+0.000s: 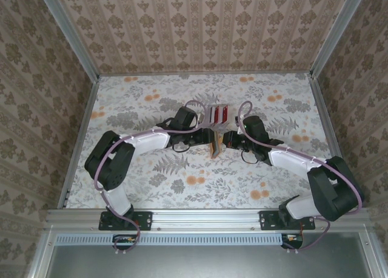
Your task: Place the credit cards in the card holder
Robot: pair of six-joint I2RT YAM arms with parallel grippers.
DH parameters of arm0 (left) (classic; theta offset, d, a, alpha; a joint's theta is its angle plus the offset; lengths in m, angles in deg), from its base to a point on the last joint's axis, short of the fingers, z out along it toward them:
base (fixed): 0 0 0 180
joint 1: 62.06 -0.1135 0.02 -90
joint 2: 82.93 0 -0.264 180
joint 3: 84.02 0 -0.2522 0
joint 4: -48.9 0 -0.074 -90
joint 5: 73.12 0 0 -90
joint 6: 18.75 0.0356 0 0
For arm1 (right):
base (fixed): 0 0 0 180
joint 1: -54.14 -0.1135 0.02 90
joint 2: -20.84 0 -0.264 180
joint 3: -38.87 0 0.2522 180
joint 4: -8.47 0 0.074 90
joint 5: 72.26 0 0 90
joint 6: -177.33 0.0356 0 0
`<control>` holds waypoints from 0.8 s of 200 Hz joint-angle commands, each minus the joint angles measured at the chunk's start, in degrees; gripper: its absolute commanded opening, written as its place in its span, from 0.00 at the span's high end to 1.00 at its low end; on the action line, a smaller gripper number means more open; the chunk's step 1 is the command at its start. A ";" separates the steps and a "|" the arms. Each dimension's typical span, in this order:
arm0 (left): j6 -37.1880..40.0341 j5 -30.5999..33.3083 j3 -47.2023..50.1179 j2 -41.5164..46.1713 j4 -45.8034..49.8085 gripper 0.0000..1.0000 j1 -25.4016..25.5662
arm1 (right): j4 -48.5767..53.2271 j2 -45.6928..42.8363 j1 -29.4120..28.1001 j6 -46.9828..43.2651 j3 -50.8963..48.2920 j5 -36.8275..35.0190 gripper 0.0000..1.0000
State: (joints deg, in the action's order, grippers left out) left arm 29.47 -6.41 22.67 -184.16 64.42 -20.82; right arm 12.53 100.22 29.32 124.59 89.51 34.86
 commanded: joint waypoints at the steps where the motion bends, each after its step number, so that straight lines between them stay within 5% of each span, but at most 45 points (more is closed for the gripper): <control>1: 0.11 0.00 -0.88 -0.56 0.03 0.38 0.25 | -0.62 -1.32 -0.69 -0.08 0.72 0.36 0.98; 54: 1.00 -0.13 -1.58 -1.47 1.32 0.45 0.13 | -0.46 -0.93 -1.29 -0.17 1.18 -0.15 0.98; 98: 0.38 0.77 1.01 0.63 -0.24 0.73 -0.90 | 0.51 -0.80 -1.28 -0.17 0.60 -1.39 0.98; 160: 0.18 -0.41 2.33 0.94 -1.15 0.95 -2.25 | 4.55 -1.42 -1.20 -0.07 -0.83 -5.62 0.98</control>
State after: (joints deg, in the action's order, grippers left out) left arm 29.52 -6.19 24.16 -184.82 64.35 -22.77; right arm 13.65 100.04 28.36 124.59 89.51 32.77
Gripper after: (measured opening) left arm 0.083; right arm 0.067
